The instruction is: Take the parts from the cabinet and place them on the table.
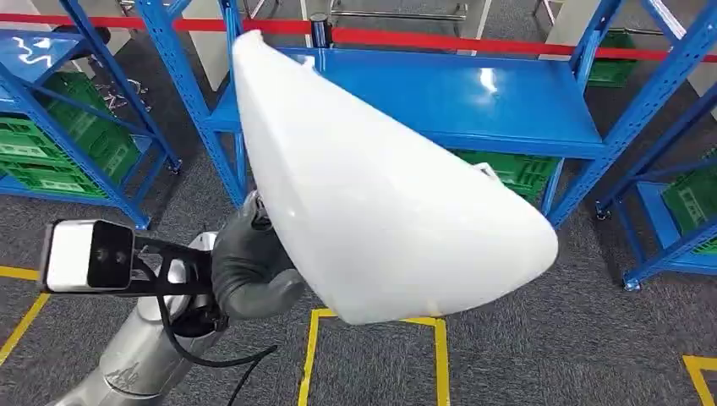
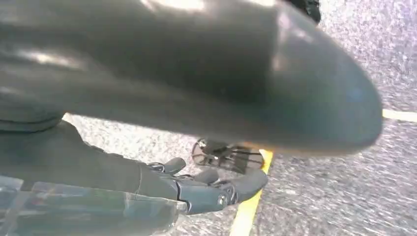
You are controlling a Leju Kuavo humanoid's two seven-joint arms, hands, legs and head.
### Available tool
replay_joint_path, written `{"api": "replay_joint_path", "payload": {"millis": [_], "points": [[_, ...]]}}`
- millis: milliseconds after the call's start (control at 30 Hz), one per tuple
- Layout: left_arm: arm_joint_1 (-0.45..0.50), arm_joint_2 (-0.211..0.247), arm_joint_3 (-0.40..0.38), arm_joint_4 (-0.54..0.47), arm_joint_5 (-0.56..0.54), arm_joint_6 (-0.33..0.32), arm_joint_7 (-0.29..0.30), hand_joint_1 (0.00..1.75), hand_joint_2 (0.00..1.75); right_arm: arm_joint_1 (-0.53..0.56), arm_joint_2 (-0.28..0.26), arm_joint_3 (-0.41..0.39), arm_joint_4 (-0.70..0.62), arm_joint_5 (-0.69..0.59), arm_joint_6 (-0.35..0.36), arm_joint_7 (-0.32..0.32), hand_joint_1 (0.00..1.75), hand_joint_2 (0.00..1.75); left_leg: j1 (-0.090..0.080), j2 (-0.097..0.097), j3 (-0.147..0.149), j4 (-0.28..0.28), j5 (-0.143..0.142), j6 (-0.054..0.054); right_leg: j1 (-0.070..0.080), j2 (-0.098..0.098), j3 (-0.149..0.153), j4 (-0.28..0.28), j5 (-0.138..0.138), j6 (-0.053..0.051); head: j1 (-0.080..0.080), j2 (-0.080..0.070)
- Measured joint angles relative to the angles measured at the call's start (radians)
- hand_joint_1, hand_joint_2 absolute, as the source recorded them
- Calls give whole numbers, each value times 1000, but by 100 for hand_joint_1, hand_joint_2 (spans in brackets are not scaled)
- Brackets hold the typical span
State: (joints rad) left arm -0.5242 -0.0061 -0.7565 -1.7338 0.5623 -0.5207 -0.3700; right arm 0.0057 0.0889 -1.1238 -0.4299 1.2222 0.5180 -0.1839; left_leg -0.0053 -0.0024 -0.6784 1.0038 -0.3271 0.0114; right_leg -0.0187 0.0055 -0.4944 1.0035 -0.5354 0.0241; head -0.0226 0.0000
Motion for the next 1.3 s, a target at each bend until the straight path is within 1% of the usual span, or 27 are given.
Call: {"api": "replay_joint_path", "payload": {"millis": [33, 67, 133, 167, 200, 267, 333, 367, 400, 433, 533, 567, 600, 667, 700, 733, 800, 867, 900, 933, 1033, 1067, 1100, 1167, 1200, 1233, 1300], "points": [[0, 2, -3, 1, 0, 0, 0, 175, 175, 5, 5, -1, -3, 0, 4, 2, 0, 0, 3, 0, -7, 1, 2, -5, -9, -4, -8, -3, 10, -13, 1, 0], [0, 3, -4, 1, 0, 0, 0, 175, 175, 5, 5, -3, -11, 0, 8, 3, 0, 0, 5, 1, -14, 18, -41, -12, -8, -7, -18, -2, 21, -19, -2, 0], [-1, 4, -8, 1, 0, 0, 0, 175, 175, 8, 7, -4, -26, 0, 8, 4, 0, 0, 11, 1, -40, 143, -182, -25, -6, -10, -44, -1, 47, -29, -6, 0], [0, 5, -10, 1, 0, 0, 0, 175, 175, 9, 8, -4, -30, 0, 10, 4, 0, 0, 12, 1, -55, 224, -232, -29, -5, -10, -56, -1, 60, -29, -6, 0], [0, 6, -13, 2, 0, 0, 0, 175, 175, 11, 8, -5, -35, 0, 12, 3, 0, 0, 13, 1, -63, 282, -251, -30, -3, -10, -70, 1, 71, -28, -6, 0], [0, 9, -17, 4, 1, 0, 0, 175, 175, 15, 8, -5, -47, 0, 23, 2, 0, 0, 14, 1, -32, 315, -210, -26, 2, -11, -104, 3, 96, -26, -6, 0], [-2, 10, -18, 4, 1, 0, 0, 175, 175, 15, 10, -6, -53, 2, 27, 2, 0, 0, 9, 1, 76, 190, -153, -9, 8, -10, -129, 2, 117, -26, -6, 0], [-5, 10, -18, 4, 1, 0, 0, 175, 175, 15, 13, -6, -55, 2, 29, 1, 0, 0, 2, 1, 152, 90, -162, 8, 9, -9, -134, 2, 128, -24, -6, 0], [-9, 8, -18, 4, 1, 0, -1, 175, 175, 16, 18, -6, -56, 3, 31, -3, 0, 0, -1, 3, 208, 2, -210, 24, 13, -9, -139, 2, 135, -18, -5, 0], [-13, 7, -18, 4, 2, 0, -3, 175, 175, 17, 18, -7, -58, 5, 32, -5, 0, 0, -5, 3, 215, -18, -214, 17, 4, -10, -138, -3, 146, -11, -5, 0], [-18, 8, -22, 6, 0, 0, -3, 175, 175, 18, 20, -7, -61, 11, 34, -6, 0, 0, -17, 3, 196, -42, -173, 40, 1, -11, -138, -31, 183, 14, -7, 0], [-20, 7, -24, 8, 1, 0, -3, 175, 175, 17, 20, -8, -62, 11, 34, -6, 0, 0, -6, 9, 199, -64, -145, 40, -2, -10, -151, -19, 164, 8, -7, 0], [-24, 6, -27, 9, 1, 0, -3, 175, 175, 19, 20, -8, -62, 11, 34, -7, 0, 0, -6, 6, 181, -72, -127, 51, 2, -8, -169, 16, 111, -3, -5, 0], [-24, 5, -31, 12, 1, 0, -3, 175, 175, 22, 19, -8, -63, 14, 35, -8, 0, 0, -7, 5, 146, -71, -98, 49, 0, -7, -208, 149, 2, -16, -1, 0], [-24, 5, -34, 15, 1, 0, -3, 175, 175, 22, 16, -8, -63, 14, 34, -8, 0, 0, -8, 5, 129, -70, -85, 49, 0, -7, -219, 220, -25, -12, -2, 0], [-23, 5, -36, 17, 1, 0, -3, 175, 175, 21, 13, -8, -63, 15, 32, -11, 0, 0, -7, 6, 108, -66, -71, 47, -1, -7, -220, 275, -22, 1, -1, 0], [-24, 7, -42, 23, 1, 0, -6, 175, 175, 21, 7, -8, -63, 18, 25, -25, 0, 0, -4, 7, 65, -51, -50, 39, -7, -7, -168, 255, 40, 38, -1, 0], [-24, 8, -44, 25, 1, 1, -7, 175, 175, 20, 2, -8, -63, 20, 22, -29, 0, 0, 0, 6, 24, -23, -37, 28, -17, -7, -53, 107, 64, 53, -1, 0], [-24, 8, -44, 25, 2, 0, -9, 175, 175, 17, 3, -8, -63, 20, 24, -33, 0, 0, -4, 5, 4, -6, -33, 23, -12, -6, 11, 17, 9, 47, 2, 0], [-25, 7, -44, 24, 2, 0, -10, 175, 175, 16, -2, -8, -67, 20, 26, -38, 0, 0, -4, 6, -4, 5, -26, 17, -7, -1, 18, -13, -11, 23, -2, 0], [-25, 11, -46, 24, 1, -2, -13, 175, 175, 18, -1, -8, -69, 23, 32, -44, 0, 0, 0, 6, -8, 3, 1, 4, -5, -3, -9, -1, 4, 0, -1, 0], [-24, 12, -47, 24, 0, -3, -13, 175, 175, 19, 3, -8, -69, 23, 32, -48, 0, 0, 3, 4, -18, 8, -10, -1, -11, -10, -14, -1, 13, -11, 1, 0], [-24, 13, -47, 23, -3, -2, -13, 175, 175, 19, 1, -8, -71, 23, 29, -54, 0, 0, 4, 3, -25, 36, -64, -9, -10, -10, -22, -1, 25, -19, -5, 0], [-24, 16, -47, 22, -8, 0, -13, 175, 175, 18, 1, -8, -71, 23, 18, -71, 0, 0, 11, 4, -58, 185, -197, -21, -7, -10, -47, 1, 50, -26, -8, 0], [-23, 17, -48, 22, -9, 0, -14, 175, 175, 18, 0, -8, -71, 26, 15, -83, 0, 0, 12, 4, -72, 265, -236, -23, -5, -11, -61, 1, 61, -26, -9, 0], [-22, 18, -49, 22, -9, 1, -15, 175, 175, 18, 0, -8, -71, 29, 9, -92, 0, 0, 12, 4, -75, 316, -245, -23, -2, -11, -75, 2, 71, -26, -9, 0], [-20, 20, -51, 22, -12, 2, -16, 175, 175, 19, -2, -3, -71, 39, -10, -109, 0, 0, 11, 2, -24, 294, -199, -14, 5, -11, -102, 2, 91, -26, -9, 0]]}}
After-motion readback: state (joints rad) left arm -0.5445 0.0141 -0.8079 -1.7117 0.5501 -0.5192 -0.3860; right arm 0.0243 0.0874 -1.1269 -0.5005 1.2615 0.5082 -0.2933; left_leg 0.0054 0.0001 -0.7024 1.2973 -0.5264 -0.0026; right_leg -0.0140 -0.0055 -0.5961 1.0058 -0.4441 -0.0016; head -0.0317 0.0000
